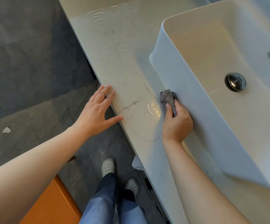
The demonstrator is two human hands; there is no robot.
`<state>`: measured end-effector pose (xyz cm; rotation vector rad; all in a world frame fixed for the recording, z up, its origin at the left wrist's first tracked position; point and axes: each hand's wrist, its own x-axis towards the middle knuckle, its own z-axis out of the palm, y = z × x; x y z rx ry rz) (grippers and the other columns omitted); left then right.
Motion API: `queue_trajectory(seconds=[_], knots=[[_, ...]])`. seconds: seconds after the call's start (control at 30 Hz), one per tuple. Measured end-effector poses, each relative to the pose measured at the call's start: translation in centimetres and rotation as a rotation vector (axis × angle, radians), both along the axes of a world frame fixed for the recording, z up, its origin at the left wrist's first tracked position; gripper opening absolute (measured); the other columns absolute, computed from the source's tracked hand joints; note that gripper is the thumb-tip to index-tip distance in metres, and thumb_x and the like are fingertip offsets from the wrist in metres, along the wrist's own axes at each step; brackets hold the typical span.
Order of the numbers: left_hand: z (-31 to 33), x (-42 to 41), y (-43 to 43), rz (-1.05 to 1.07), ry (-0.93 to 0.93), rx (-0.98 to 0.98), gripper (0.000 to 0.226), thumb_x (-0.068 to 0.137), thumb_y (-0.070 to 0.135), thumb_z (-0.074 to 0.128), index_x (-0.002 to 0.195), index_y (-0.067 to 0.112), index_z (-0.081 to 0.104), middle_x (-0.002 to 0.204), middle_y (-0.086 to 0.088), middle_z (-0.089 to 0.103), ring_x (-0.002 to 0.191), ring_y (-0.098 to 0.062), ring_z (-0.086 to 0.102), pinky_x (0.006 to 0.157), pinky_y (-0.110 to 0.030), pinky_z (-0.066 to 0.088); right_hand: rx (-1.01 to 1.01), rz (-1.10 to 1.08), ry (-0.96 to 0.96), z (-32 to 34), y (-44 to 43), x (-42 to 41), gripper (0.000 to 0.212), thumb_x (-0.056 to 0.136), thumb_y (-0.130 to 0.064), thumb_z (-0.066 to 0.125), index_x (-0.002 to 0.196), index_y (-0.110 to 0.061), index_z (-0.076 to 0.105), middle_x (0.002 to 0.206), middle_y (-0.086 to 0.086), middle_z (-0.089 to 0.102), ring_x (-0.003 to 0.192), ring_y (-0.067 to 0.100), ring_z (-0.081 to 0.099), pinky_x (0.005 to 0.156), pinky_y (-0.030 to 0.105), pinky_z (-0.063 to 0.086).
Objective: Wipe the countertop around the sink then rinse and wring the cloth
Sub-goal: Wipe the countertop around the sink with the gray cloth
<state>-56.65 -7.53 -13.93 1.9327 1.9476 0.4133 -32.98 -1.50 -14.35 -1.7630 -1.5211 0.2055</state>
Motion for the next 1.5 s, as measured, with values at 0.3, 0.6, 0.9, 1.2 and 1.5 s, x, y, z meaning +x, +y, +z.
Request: queue_trajectory(seconds=[0.3, 0.6, 0.9, 1.2, 1.5], knots=[[-0.6, -0.9, 0.4, -0.037, -0.002, 0.024, 0.095, 0.076, 0.077, 0.036, 0.150, 0.019, 0.022, 0.159, 0.001, 0.011, 0.147, -0.016, 0.001, 0.116, -0.036, 0.010, -0.055, 0.095, -0.036, 0.1, 1.4, -2.0, 0.029, 0.081, -0.023, 0.069, 0.107, -0.010, 0.072, 0.101, 0.006, 0.074, 0.087, 0.024, 0.070, 0.071, 0.026, 0.050], [-0.3, -2.6, 1.0, -0.101, -0.008, 0.065, 0.066, 0.091, 0.057, 0.033, 0.144, 0.018, 0.037, 0.153, -0.002, 0.031, 0.144, -0.022, 0.020, 0.116, -0.038, 0.019, -0.078, 0.277, -0.048, -0.1, -4.6, -4.0, 0.030, 0.078, -0.017, 0.077, 0.107, -0.012, 0.072, 0.106, 0.002, 0.073, 0.096, 0.017, 0.069, 0.084, 0.024, 0.050], [-0.7, -3.9, 1.0, -0.183, 0.013, 0.028, 0.061, 0.093, 0.048, 0.027, 0.147, 0.020, 0.031, 0.156, 0.003, 0.019, 0.146, -0.017, 0.011, 0.118, -0.036, 0.013, -0.302, 0.310, 0.268, 2.2, -9.9, -5.2, 0.030, 0.074, -0.018, 0.080, 0.104, -0.021, 0.074, 0.100, -0.010, 0.073, 0.093, 0.001, 0.067, 0.083, 0.032, 0.056], [-0.5, -3.5, 0.8, -0.188, 0.021, -0.006, 0.066, 0.092, 0.054, 0.029, 0.147, 0.018, 0.030, 0.157, -0.002, 0.020, 0.146, -0.022, 0.012, 0.115, -0.050, 0.023, -0.152, 0.035, 0.305, 4.9, -2.7, -2.6, 0.027, 0.081, -0.023, 0.074, 0.108, -0.015, 0.073, 0.098, -0.004, 0.074, 0.088, 0.006, 0.069, 0.080, 0.034, 0.057], [-0.4, -3.4, 0.8, -0.165, -0.010, -0.017, 0.068, 0.091, 0.056, 0.025, 0.148, 0.020, 0.028, 0.158, 0.002, 0.016, 0.147, -0.019, 0.007, 0.118, -0.046, 0.015, -0.122, -0.024, 0.072, 0.8, 2.9, -3.2, 0.030, 0.083, -0.021, 0.065, 0.112, -0.015, 0.071, 0.100, 0.002, 0.074, 0.086, 0.020, 0.069, 0.073, 0.028, 0.051]])
